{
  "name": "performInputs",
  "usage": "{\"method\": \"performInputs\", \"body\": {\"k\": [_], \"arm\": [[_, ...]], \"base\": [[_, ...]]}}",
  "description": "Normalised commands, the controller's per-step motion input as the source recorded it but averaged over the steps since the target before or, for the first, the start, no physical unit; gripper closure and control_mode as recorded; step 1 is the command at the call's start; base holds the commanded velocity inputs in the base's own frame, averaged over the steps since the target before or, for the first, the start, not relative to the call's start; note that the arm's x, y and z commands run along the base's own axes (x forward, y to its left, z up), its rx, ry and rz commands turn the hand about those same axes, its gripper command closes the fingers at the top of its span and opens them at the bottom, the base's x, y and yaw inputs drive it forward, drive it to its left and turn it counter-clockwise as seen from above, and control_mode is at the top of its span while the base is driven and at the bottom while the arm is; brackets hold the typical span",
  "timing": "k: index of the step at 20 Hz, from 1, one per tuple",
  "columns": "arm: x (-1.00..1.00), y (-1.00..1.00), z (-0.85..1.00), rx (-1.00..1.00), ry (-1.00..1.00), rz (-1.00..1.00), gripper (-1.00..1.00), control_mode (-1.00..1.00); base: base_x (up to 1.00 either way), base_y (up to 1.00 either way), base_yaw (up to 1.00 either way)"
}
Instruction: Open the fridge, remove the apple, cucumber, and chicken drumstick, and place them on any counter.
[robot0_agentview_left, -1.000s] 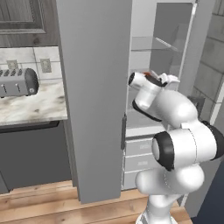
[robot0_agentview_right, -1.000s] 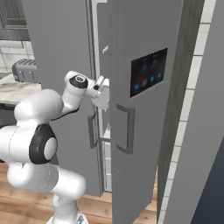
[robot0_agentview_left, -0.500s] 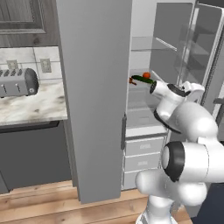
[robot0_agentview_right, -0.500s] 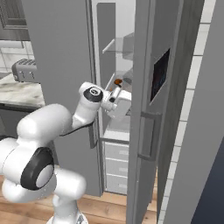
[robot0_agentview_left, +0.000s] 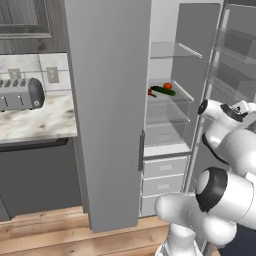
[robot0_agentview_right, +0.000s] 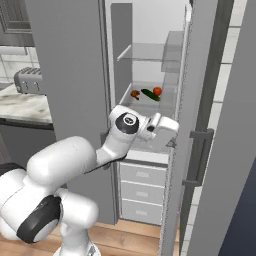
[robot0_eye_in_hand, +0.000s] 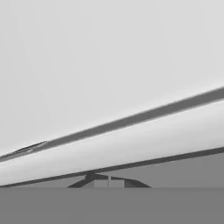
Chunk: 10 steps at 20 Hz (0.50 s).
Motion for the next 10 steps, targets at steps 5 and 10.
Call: {"method": "performInputs", "body": {"k": [5,10], "arm": [[-0.33,-0.7,0.0,0.0,-0.05,-0.07,1.0,-1.0],[-0.35,0.24,0.0,0.04,-0.31,-0.09,1.0,-1.0]], "base": [[0.0,0.0,0.0],[0.0,0.0,0.0]]}}
